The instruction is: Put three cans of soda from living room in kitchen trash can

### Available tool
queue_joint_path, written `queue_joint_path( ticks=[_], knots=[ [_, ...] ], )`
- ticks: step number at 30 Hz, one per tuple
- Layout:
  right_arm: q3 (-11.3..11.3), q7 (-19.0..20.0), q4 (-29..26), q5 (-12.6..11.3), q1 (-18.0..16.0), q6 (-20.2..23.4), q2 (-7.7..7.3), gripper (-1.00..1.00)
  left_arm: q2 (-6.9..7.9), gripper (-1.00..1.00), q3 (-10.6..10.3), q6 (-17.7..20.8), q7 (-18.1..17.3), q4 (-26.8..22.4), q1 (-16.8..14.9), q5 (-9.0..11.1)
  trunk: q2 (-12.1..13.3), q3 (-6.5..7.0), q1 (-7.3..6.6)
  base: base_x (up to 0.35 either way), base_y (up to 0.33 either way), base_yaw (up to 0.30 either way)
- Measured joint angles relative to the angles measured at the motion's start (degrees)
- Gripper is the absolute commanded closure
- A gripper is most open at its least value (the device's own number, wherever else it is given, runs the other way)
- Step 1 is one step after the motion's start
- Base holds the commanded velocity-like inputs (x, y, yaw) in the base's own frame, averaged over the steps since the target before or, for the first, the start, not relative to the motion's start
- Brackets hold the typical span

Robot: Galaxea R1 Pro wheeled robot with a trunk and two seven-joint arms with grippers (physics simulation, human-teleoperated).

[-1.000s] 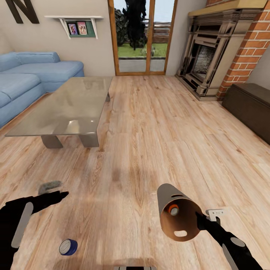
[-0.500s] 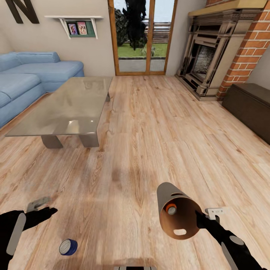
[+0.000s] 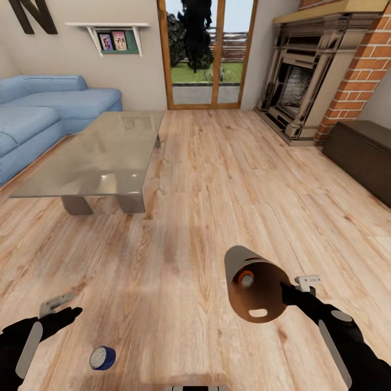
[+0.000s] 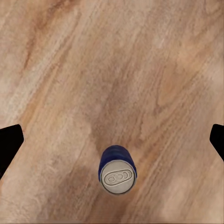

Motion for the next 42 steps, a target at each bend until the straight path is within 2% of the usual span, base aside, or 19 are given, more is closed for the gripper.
queue_joint_path(
  ticks=[13,18,21,22,23,25,26,29,30,42],
  knots=[
    [-0.56,0.61,-0.71,-0.86,0.28,0.38,-0.01,1.0,-0.44,-1.0,-0.39,-0.67,0.03,0.34,0.0,-0.05,0.0,0.0,0.0,0.0,0.099,0.0],
    [-0.8,0.85,-0.17,-0.94,0.46,0.34,-0.01,1.0,-0.56,-1.0,-4.28,-2.21,-0.02,0.51,0.0,-0.09,0.0,0.0,0.0,0.0,0.003,0.0],
    [-0.81,0.85,0.87,-0.82,0.56,0.03,0.0,1.0,-0.57,-1.0,-5.68,-3.75,-0.04,0.58,0.01,-0.19,0.0,0.0,0.0,0.0,0.0,0.0],
    [-0.78,0.59,2.95,-1.09,0.6,-2.4,0.03,1.0,-0.58,-1.0,-6.76,-5.42,-0.11,0.61,0.07,-0.21,0.0,0.0,0.0,0.0,0.0,0.0],
    [-0.82,0.32,3.84,-0.37,0.6,-3.25,0.02,1.0,-0.57,-1.0,-7.14,-6.11,-0.16,0.62,0.1,-0.23,0.0,0.0,0.0,0.0,0.0,0.0],
    [-0.75,0.25,4.81,-0.75,0.62,-4.32,0.02,1.0,-0.54,-1.0,-7.98,-7.45,-0.27,0.68,0.12,-0.27,0.0,0.0,0.0,0.0,0.0,0.0],
    [-0.81,0.37,5.53,-0.89,0.65,-5.73,0.04,1.0,-0.5,-1.0,-9.41,-9.55,-0.49,2.12,0.17,-0.23,0.0,0.0,0.0,0.0,0.0,0.0],
    [-0.81,0.46,6.25,-0.85,0.7,-6.43,0.06,1.0,-0.49,-1.0,-10.3,-11.8,-0.69,4.13,0.17,-0.18,0.0,0.0,0.0,0.0,0.0,0.0],
    [-0.81,0.87,6.53,-0.95,0.73,-6.76,0.02,1.0,-0.49,-1.0,-11.61,-13.54,-0.75,5.19,0.18,-0.15,0.0,0.0,0.0,0.0,0.0,0.0],
    [-0.64,0.95,6.59,-0.82,0.8,-6.81,0.09,1.0,-0.49,-1.0,-11.98,-14.04,-0.73,5.48,0.17,-0.26,0.0,0.0,0.0,0.0,0.053,0.0]
  ],
)
